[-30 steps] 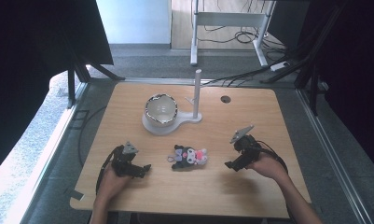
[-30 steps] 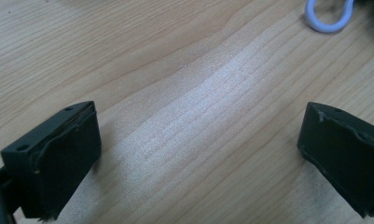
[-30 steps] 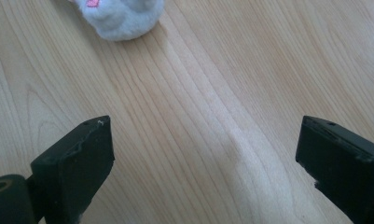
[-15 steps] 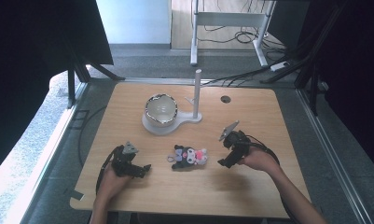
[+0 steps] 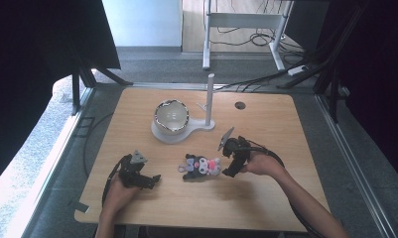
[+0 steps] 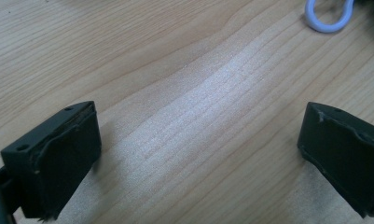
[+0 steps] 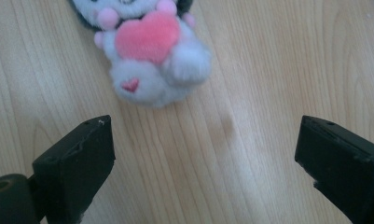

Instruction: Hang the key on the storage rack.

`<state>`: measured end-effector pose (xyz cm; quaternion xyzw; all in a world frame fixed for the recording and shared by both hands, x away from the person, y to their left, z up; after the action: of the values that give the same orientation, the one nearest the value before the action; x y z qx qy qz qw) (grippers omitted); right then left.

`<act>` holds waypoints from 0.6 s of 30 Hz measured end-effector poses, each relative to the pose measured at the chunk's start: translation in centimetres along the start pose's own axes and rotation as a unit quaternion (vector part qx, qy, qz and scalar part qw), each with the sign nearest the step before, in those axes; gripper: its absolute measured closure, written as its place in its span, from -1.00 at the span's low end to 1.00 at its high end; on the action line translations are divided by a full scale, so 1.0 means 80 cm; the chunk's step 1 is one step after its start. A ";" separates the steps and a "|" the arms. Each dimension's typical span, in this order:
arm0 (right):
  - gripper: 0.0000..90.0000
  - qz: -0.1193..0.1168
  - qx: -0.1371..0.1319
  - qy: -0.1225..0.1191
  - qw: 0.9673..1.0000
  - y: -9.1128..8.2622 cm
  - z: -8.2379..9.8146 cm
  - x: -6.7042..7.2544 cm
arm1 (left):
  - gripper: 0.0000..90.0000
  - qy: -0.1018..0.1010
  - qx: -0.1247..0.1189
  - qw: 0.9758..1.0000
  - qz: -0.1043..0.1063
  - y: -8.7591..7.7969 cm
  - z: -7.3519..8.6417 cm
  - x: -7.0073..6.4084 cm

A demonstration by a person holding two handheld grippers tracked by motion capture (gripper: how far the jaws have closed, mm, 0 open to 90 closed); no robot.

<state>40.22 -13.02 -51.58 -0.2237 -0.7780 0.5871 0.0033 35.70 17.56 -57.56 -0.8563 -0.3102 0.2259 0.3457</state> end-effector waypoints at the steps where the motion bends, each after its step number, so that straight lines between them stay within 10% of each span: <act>1: -0.88 -0.002 0.003 -0.008 1.000 0.002 -0.003 0.000 | -1.00 0.000 0.000 1.000 0.000 0.000 0.000 0.000; 18: -0.71 -0.021 0.051 -0.105 0.993 0.033 -0.047 0.022 | -1.00 -0.001 -0.001 1.000 0.000 0.000 0.000 0.000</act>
<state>40.56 -8.40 -53.26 -0.1438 -0.7475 0.6462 -0.0551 35.70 17.54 -57.56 -0.8564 -0.3107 0.2264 0.3446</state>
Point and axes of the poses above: each handheld gripper's, and its own axes: y roughly forward along the jaws, z roughly out of its underside, x roughly to its left, the point moved 7 cm from there along y, roughly forward along the jaws, and after that the axes turned 11 degrees about z, right-handed, at the moved point
